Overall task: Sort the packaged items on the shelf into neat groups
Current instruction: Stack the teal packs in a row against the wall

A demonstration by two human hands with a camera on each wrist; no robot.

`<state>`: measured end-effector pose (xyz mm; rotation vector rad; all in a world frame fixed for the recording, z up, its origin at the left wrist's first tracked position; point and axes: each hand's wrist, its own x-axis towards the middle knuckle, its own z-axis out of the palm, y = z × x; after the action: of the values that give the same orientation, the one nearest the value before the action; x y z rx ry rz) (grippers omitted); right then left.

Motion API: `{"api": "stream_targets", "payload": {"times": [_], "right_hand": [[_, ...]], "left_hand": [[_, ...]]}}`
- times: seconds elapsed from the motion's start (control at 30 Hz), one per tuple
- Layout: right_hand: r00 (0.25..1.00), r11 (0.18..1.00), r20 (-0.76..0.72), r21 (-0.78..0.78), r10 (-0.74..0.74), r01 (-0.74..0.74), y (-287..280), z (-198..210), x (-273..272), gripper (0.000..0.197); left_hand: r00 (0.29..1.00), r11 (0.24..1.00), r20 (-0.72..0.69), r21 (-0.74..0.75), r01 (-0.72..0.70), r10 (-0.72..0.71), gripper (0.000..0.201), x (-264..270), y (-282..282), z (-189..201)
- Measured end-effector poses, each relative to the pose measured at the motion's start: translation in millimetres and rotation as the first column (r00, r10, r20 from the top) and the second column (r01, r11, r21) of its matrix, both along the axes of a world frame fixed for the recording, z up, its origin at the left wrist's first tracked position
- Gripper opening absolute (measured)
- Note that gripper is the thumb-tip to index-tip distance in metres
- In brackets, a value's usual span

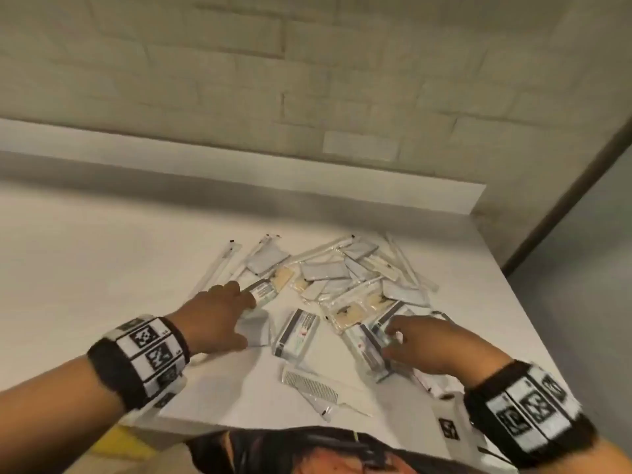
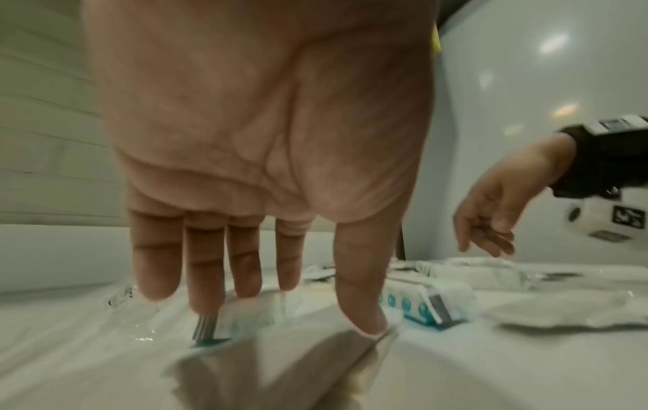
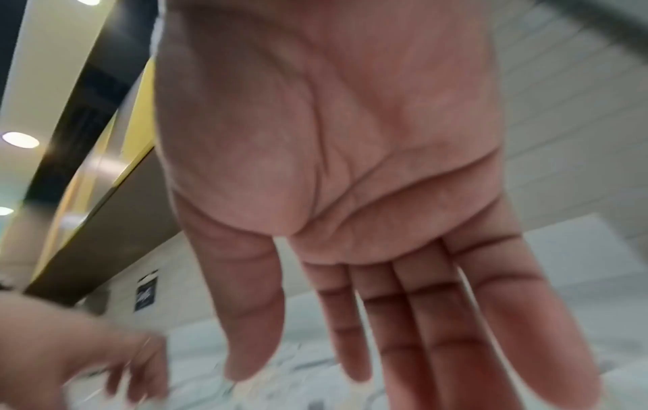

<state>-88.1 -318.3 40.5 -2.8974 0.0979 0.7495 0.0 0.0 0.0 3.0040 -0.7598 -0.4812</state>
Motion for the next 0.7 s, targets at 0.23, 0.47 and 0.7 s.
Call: {"api": "stream_targets", "payload": {"times": [0.23, 0.47, 0.7], "right_hand": [[0.995, 0.996, 0.056, -0.053, 0.079, -0.076, 41, -25, 14, 0.063], [0.987, 0.998, 0.150, -0.015, 0.064, -0.062, 8, 5, 25, 0.040], [0.971, 0.949, 0.086, -0.207, -0.224, 0.237, -86, 1, 30, 0.057]], "left_hand": [[0.998, 1.000, -0.062, 0.029, -0.001, 0.003, 0.074, 4, -13, -6], [0.995, 0.997, -0.068, -0.033, -0.070, 0.067, 0.033, 6, -11, -2], [0.992, 0.987, 0.002, -0.095, -0.127, 0.128, 0.019, 8, -20, -1]]}}
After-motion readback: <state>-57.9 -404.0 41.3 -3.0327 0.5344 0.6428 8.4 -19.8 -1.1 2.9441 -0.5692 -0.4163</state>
